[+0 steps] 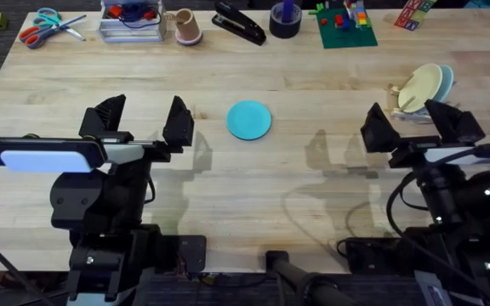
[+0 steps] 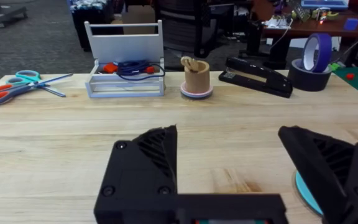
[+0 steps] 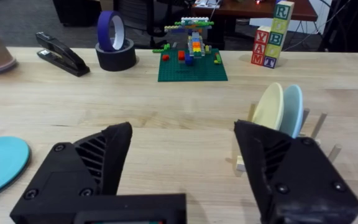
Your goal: Pick up the plates from the table one by one and place each into a slot on the dish rack.
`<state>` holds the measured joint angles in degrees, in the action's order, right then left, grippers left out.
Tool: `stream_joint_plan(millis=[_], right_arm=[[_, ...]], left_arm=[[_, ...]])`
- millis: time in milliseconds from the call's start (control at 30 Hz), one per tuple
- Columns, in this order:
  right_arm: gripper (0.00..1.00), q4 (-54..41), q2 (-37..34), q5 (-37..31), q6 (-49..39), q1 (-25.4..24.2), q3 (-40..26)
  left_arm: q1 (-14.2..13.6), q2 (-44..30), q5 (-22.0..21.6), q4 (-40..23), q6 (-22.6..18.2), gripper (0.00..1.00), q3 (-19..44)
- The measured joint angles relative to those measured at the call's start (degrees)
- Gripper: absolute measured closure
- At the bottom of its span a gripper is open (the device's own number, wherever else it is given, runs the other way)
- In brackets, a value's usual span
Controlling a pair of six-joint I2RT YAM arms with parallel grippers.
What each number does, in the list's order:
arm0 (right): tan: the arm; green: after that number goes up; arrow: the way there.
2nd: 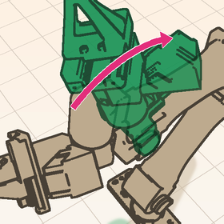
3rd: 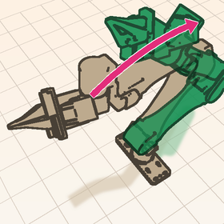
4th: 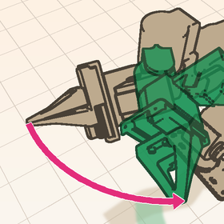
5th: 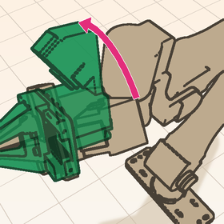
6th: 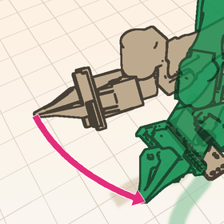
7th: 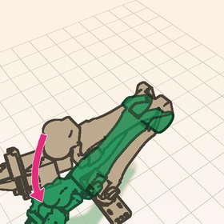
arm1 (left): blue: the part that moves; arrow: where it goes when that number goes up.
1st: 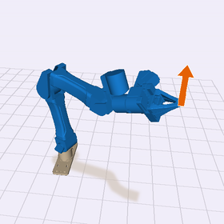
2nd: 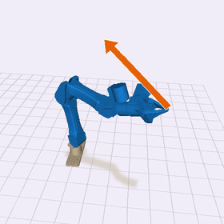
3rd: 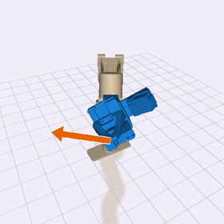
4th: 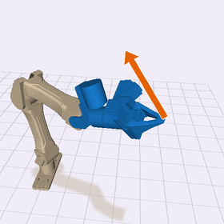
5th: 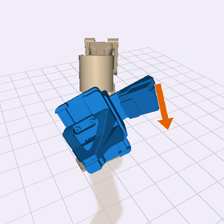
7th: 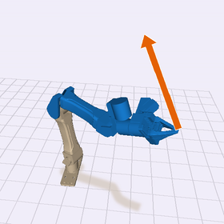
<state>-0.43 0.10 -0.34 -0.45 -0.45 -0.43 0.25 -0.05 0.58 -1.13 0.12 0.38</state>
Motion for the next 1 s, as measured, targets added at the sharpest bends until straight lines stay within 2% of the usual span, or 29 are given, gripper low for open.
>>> stream_joint_plan(millis=[1000], right_arm=[[0.007, 0.19, 0.00, -0.02, -0.26, -0.11, -0.04]], left_arm=[[0.00, 0.02, 0.00, 0.26, -0.17, 0.008, 0.09]])
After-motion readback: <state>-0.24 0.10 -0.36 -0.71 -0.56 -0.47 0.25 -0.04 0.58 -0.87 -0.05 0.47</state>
